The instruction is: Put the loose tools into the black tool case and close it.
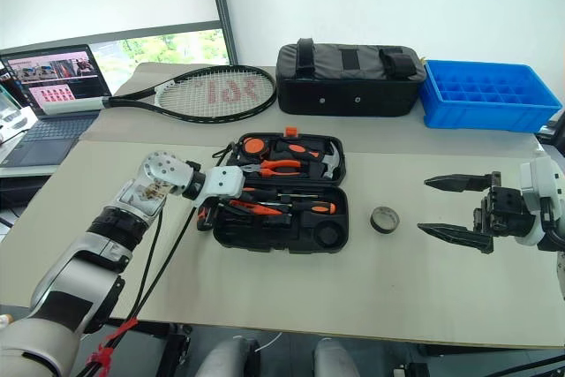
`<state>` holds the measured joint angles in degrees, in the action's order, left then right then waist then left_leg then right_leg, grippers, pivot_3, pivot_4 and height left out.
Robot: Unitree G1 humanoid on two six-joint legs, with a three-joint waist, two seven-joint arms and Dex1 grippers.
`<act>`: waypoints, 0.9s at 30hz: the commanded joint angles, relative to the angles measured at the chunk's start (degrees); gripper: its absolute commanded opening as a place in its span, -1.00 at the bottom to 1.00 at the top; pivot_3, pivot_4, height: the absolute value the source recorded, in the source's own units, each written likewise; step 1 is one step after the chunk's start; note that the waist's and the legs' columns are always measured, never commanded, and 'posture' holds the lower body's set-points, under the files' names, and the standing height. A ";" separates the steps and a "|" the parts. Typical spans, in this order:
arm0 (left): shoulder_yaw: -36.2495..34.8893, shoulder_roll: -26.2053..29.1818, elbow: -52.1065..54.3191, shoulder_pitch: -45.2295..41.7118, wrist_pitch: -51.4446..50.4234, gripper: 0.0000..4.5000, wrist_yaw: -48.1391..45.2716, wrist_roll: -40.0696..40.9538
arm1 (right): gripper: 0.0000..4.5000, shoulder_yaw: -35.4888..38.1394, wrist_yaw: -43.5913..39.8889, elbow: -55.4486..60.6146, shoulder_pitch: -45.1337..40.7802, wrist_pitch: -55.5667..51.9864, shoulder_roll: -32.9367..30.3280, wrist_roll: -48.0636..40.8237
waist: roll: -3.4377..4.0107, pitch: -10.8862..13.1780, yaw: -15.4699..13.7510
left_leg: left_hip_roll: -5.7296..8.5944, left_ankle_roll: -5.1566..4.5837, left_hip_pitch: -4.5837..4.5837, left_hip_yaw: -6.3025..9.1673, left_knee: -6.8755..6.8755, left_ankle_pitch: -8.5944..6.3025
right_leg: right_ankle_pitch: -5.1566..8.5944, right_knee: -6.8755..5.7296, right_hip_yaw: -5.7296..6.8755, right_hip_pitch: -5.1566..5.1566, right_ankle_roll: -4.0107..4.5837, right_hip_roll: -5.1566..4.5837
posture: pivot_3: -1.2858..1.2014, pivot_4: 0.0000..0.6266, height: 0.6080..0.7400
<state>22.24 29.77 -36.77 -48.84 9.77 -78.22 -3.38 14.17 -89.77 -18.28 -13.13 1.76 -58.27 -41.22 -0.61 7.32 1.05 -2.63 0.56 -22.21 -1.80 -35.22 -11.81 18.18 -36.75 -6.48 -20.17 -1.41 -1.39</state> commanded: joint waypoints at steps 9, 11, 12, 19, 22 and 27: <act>-5.11 -1.52 3.43 0.29 -2.07 0.63 2.41 3.25 | 1.00 1.03 -2.73 0.91 -1.49 -0.68 -0.80 -0.15 | 0.01 0.00 -0.01 | -0.01 0.00 -0.03 0.01 -0.06 0.00 | 0.00 -0.03 -0.02 0.00 -0.01 0.02 | 0.03 -0.52 0.49; -7.03 -0.90 5.86 0.64 -3.63 0.76 0.85 6.14 | 1.00 1.12 -2.73 0.62 -1.67 -0.62 -1.03 -0.02 | 0.04 -0.01 0.00 | -0.01 0.00 -0.03 0.01 -0.06 0.00 | 0.00 -0.06 -0.02 -0.01 -0.01 0.02 | 0.03 -0.52 0.49; -7.91 -0.48 7.14 0.88 -4.46 0.76 0.21 7.38 | 1.00 1.18 -2.73 0.48 -1.69 -0.54 -1.17 -0.01 | 0.05 -0.01 -0.02 | -0.03 0.00 -0.03 0.01 -0.06 0.00 | 0.00 -0.07 -0.01 -0.02 0.00 0.02 | 0.03 -0.52 0.49; -12.81 -0.20 11.75 3.00 -10.19 0.25 -2.60 15.22 | 1.00 0.79 -2.73 -0.38 -2.57 -0.03 -0.79 0.93 | 0.13 -0.06 -0.02 | -0.02 0.00 -0.03 0.01 -0.08 0.00 | 0.00 -0.08 0.00 -0.01 -0.01 0.02 | 0.03 -0.52 0.49; -12.12 -1.08 10.09 5.23 -8.45 -0.25 -1.63 13.98 | 1.00 0.68 -2.73 -0.22 -3.00 -0.10 -0.20 1.40 | 0.20 -0.10 -0.05 | -0.02 0.00 0.00 0.01 -0.09 0.00 | 0.00 -0.08 -0.01 0.00 -0.01 0.03 | 0.03 -0.52 0.49; -11.08 -2.34 6.30 7.06 -4.62 -0.99 -0.49 11.67 | 1.00 1.05 -2.73 -0.02 -2.76 -0.16 -0.21 1.55 | 0.28 -0.15 -0.14 | -0.02 0.00 -0.03 0.02 -0.11 0.00 | 0.00 -0.07 -0.01 -0.01 -0.01 0.04 | 0.03 -0.52 0.49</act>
<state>11.50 27.40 -30.48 -40.84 3.31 -79.35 8.54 13.97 -89.80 -18.94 -15.24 1.17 -58.11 -39.40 -0.33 7.17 0.92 -2.65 0.56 -22.24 -1.78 -35.34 -11.81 18.18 -36.82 -6.49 -20.18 -1.42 -1.36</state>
